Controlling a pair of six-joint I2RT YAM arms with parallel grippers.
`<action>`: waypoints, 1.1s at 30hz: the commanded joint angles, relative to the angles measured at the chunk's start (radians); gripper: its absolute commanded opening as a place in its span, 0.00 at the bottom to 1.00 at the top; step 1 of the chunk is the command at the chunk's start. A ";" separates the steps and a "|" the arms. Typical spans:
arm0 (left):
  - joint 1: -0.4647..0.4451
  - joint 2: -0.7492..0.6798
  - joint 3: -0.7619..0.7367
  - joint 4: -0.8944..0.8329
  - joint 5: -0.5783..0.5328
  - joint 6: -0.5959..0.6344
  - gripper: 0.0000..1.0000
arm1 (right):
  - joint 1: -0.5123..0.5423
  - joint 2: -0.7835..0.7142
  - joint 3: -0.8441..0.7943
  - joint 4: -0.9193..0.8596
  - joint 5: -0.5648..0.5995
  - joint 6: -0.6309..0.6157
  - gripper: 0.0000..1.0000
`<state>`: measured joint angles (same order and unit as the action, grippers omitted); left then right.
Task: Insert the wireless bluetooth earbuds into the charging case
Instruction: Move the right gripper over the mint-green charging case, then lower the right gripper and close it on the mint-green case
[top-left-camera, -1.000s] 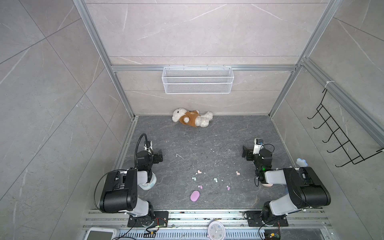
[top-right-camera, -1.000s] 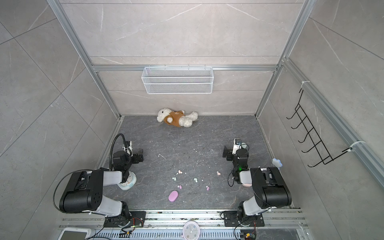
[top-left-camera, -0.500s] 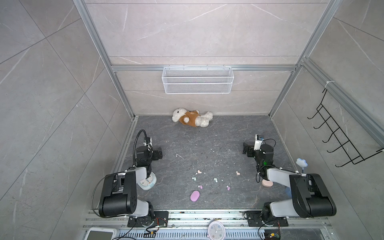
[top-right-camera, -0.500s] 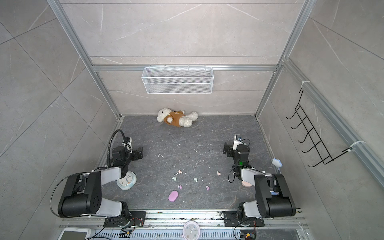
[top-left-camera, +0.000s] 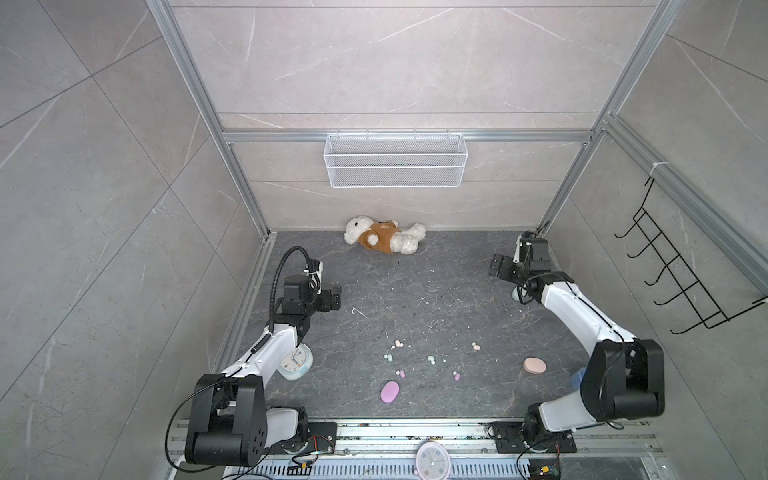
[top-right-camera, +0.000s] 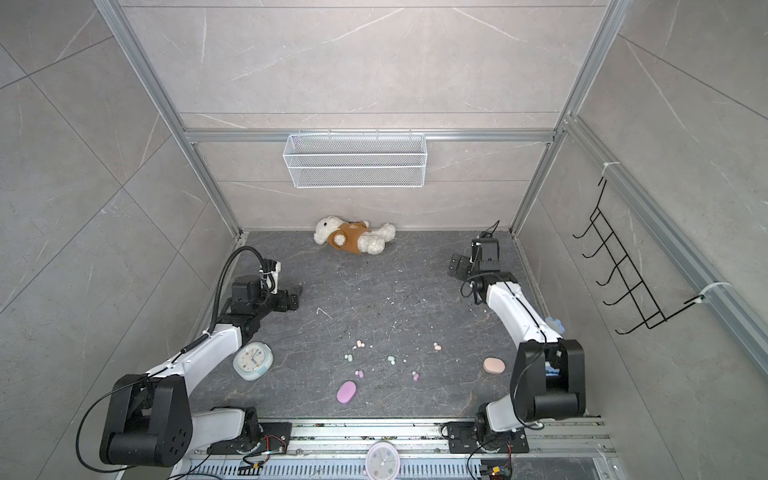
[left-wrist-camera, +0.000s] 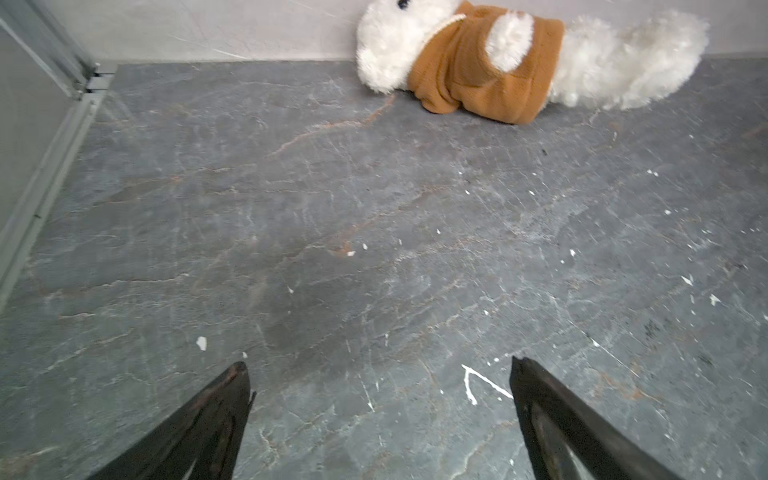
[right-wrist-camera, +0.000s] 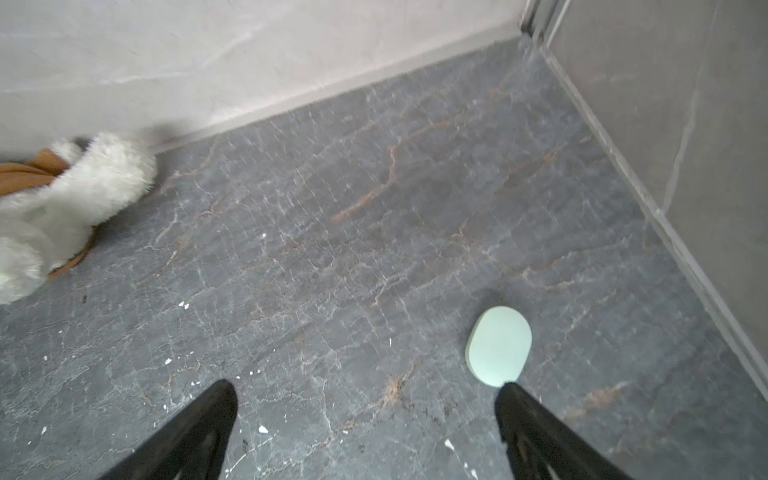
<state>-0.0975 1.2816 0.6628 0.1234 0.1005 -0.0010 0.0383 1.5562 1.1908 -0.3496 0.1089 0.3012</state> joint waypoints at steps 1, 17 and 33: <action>-0.001 -0.019 0.041 -0.035 0.037 -0.020 1.00 | -0.015 0.117 0.143 -0.294 0.040 0.109 1.00; -0.004 0.007 0.029 -0.005 0.084 -0.027 1.00 | -0.151 0.433 0.340 -0.430 0.015 0.219 1.00; -0.004 0.016 0.028 -0.005 0.088 -0.019 1.00 | -0.218 0.545 0.365 -0.324 -0.107 0.107 1.00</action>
<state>-0.0986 1.2984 0.6655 0.0917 0.1680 -0.0055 -0.1814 2.0617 1.5158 -0.6800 0.0624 0.4545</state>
